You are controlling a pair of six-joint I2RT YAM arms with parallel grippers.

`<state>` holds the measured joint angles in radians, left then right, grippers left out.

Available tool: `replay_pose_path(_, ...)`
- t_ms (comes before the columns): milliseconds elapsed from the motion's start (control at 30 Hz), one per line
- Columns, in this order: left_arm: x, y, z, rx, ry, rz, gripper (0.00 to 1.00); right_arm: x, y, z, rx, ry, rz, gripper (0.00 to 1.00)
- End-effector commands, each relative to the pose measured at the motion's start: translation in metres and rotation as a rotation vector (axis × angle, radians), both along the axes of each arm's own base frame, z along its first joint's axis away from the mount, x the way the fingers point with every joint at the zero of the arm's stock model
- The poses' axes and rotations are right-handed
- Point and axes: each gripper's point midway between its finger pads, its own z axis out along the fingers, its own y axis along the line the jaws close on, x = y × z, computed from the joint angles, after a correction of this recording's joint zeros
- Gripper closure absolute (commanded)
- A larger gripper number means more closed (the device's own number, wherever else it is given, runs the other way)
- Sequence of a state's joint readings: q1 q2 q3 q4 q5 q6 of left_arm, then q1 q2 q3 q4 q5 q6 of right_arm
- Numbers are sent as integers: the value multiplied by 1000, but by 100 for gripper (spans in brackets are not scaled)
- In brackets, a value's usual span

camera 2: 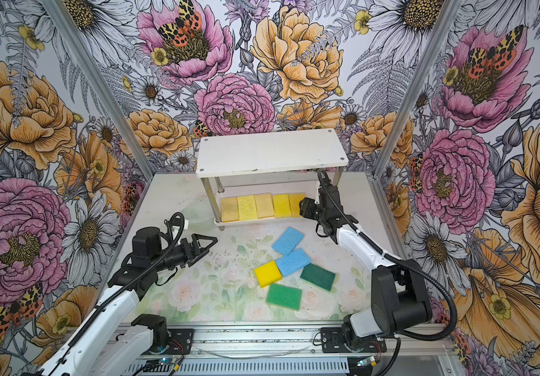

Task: Arrange cleaning sponges on a shelf
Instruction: Place the cleaning sponge at the shelf, then pick up the cleaning sponge at the center of the table.

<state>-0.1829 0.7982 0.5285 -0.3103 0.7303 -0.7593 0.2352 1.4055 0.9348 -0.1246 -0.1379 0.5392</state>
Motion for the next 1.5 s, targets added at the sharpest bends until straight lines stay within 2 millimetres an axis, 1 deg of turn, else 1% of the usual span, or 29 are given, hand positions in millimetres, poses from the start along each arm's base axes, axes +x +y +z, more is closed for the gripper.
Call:
replay_pose_path(0, -2, -5, -6, 35, -7, 7, 3, -19, 8, 2, 83, 11, 18, 40)
replay_pose_path(167, -15, -28, -14, 82, -12, -48, 1, -46, 17, -11, 161, 77, 38, 41)
replay_pose_path(267, -18, -39, -19, 78, -12, -64, 1, -55, 23, -19, 183, 125, 53, 42)
replay_pose_path(367, -20, -48, -22, 60, -11, -89, 1, -63, 28, -22, 199, 164, 63, 42)
replay_pose_path(500, -19, -51, -27, 68, -5, -108, 1, -75, 30, -24, 223, 212, 50, 42)
replay_pose_path(600, -19, -53, -26, 57, -7, -109, 1, -90, 33, -29, 216, 246, 55, 42)
replay_pose_path(767, -21, -56, -32, 41, 12, -113, 1, -120, 34, -53, 195, 329, 55, 41)
replay_pose_path(833, -22, -59, -33, 39, 7, -119, 1, -129, 33, -63, 201, 364, 46, 40)
replay_pose_path(933, -24, -64, -31, 28, -15, -127, 1, -144, 38, -76, 191, 428, 63, 39)
replay_pose_path(1000, -24, -67, -29, 22, -28, -130, 1, -154, 43, -80, 166, 460, 80, 36)
replay_pose_path(1067, -24, -69, -26, 17, -41, -135, 1, -163, 46, -84, 139, 498, 89, 30)
replay_pose_path(1167, -25, -65, -25, 10, -53, -116, 1, -169, 50, -86, 136, 524, 88, 26)
replay_pose_path(1300, -30, -61, -30, -8, -42, -110, 1, -175, 51, -90, 120, 541, 71, 26)
replay_pose_path(1467, -36, -64, -35, -10, -3, -145, 1, -185, 52, -101, 52, 562, 65, 26)
